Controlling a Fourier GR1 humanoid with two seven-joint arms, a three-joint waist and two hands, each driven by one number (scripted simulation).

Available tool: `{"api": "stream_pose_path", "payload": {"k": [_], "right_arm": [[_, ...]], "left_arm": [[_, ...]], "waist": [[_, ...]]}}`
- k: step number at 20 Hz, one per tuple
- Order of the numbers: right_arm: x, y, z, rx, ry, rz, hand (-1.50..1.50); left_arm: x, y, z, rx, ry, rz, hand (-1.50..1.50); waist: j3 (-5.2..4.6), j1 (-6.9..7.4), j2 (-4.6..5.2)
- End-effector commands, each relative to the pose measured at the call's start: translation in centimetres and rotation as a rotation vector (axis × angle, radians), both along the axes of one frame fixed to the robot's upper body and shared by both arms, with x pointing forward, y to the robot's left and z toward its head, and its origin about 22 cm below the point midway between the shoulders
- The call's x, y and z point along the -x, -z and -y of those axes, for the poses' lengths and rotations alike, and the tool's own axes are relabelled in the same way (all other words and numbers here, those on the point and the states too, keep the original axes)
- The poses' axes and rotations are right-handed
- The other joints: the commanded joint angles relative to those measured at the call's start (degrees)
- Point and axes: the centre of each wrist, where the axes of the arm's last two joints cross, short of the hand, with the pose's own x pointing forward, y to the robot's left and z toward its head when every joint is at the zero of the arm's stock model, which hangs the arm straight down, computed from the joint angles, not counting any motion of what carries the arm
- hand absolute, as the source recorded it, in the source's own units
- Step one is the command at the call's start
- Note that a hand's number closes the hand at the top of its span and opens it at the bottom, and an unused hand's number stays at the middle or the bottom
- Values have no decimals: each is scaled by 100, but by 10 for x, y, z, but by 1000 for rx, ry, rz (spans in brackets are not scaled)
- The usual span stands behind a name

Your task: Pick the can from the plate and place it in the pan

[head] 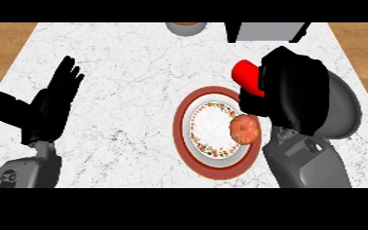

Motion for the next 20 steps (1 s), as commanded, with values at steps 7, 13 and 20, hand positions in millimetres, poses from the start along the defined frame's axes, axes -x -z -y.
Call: {"api": "stream_pose_path", "payload": {"k": [7, 13, 20], "right_arm": [[-16, -4, 120, -96, 116, 108, 150], [-31, 29, 191, -143, 140, 148, 150], [-50, 80, 235, -186, 49, 89, 150]], "left_arm": [[-6, 5, -5, -6, 1, -1, 0], [10, -3, 13, 1, 19, -1, 0], [4, 10, 12, 2, -4, -5, 0]], "waist": [[3, 4, 14], [6, 52, 15], [4, 56, 22]]}}
